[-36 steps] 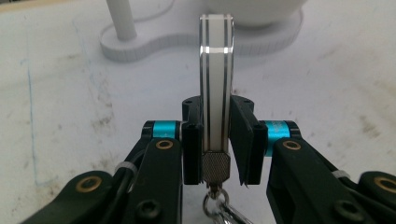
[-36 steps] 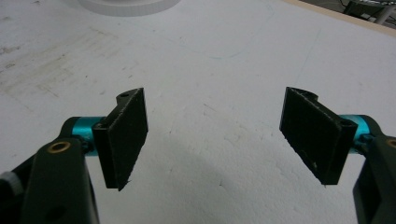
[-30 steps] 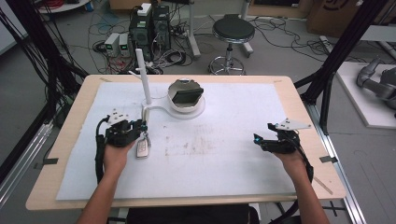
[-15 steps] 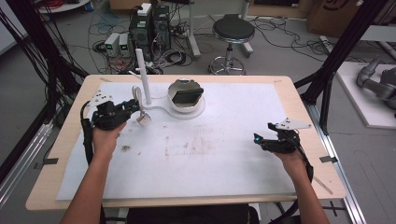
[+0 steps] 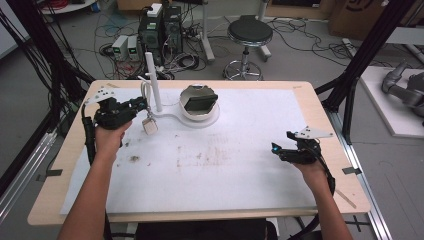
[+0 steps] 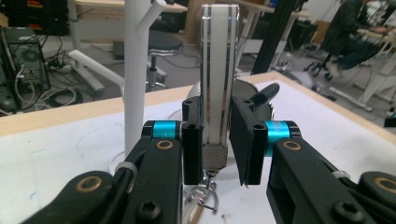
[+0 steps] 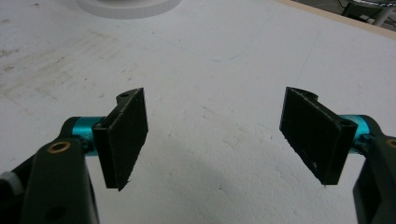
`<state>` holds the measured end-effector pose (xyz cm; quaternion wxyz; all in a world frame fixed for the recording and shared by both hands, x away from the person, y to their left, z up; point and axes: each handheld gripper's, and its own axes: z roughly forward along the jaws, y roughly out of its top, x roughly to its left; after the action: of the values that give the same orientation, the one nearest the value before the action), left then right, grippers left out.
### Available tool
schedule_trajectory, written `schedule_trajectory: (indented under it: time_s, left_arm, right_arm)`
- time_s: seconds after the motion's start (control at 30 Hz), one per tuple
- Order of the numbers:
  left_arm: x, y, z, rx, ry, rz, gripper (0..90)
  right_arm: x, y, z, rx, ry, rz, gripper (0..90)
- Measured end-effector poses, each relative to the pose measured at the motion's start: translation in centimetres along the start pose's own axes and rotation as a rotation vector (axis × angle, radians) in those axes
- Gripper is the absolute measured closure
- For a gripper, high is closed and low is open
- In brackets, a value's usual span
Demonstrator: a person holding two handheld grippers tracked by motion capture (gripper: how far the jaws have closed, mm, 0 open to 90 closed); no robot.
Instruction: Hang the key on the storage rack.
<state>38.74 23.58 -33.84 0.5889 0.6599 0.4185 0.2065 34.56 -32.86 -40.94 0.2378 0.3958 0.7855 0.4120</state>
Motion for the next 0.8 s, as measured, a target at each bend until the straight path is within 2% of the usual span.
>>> schedule_trajectory:
  time_s: [0.43, 0.63, 0.8]
  left_arm:
    - [1.8, 1.6, 1.8, 0.000, -0.085, -0.055, 74.7]
    - [3.0, 1.7, 2.4, -0.027, -0.099, -0.121, 74.7]
    - [3.6, 1.4, 3.1, -0.006, -0.117, -0.145, 74.7]
  right_arm:
    - [0.1, 0.0, 0.1, 0.002, 0.000, 0.003, 23.8]
    - [0.0, 0.0, 0.1, 0.002, 0.000, 0.003, 23.8]
    - [0.1, 0.0, 0.2, 0.009, 0.002, 0.002, 23.8]
